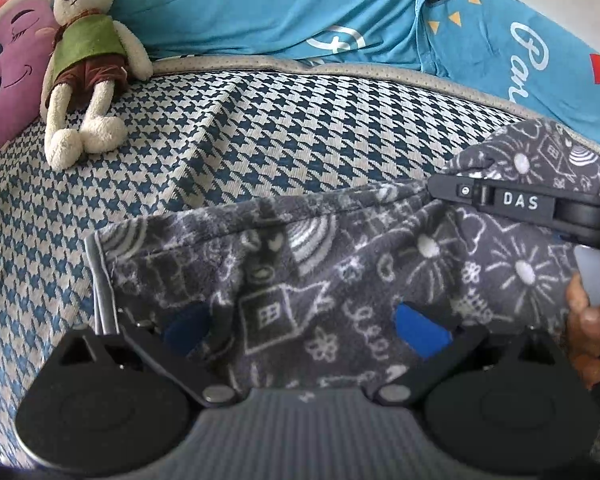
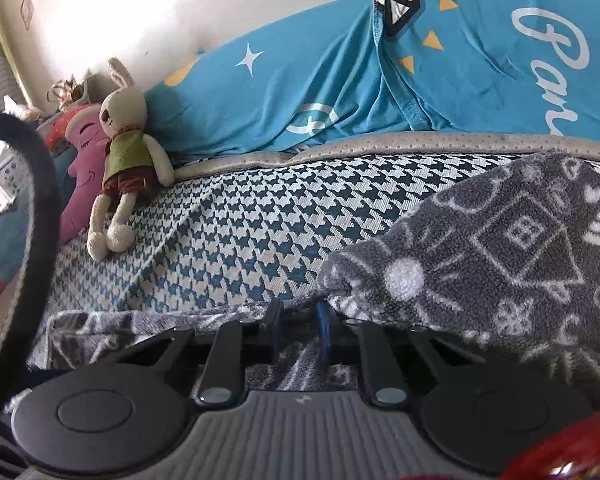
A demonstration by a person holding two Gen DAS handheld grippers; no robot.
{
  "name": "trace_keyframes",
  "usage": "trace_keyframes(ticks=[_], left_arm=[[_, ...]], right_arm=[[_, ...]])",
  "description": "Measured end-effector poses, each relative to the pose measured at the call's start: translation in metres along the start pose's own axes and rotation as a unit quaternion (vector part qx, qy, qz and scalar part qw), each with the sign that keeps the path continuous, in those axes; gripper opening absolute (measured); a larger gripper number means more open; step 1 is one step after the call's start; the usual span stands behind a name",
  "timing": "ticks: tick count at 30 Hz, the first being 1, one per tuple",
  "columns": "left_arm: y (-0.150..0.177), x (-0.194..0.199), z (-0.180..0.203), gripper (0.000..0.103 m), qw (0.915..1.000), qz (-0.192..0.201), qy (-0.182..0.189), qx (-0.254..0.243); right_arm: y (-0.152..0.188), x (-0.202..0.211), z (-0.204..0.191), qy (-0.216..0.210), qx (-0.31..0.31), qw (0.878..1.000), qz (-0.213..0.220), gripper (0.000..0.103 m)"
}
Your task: Fold clothes
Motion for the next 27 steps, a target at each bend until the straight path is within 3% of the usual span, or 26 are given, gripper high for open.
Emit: trace_keyframes(ticks=[4,12,27], left_arm=[[-0.003,-0.001,-0.003,0.103,0.9998,-0.001,0.010,0.019],[-0.008,-0.002,0.002,0.103,0.9994,0.003,0.009,0.034],[-0.017,-0.012,0.005,0.103,0.9982,0.007,-0.007,0.060]], right_arm=[[-0.001,0.015,-0.005,-0.018,-0.023,1.000,0.008,0.024],[0.009,0.051,-0.015,-0.050,-0.069,0.996,0.015,0.024],[0.053,0.087,-0.029,-0.084,-0.146,0.985,-0.022,0.025]])
Point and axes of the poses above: each gripper's, at about its wrist camera, not at the fingertips, and x roughly against the way its jaws point, z to its right, y to its underside, the point moved 7 cm from there along -x, roughly the way its jaws point, and after that the axes turned 9 degrees about -y, right-handed, at the moved point
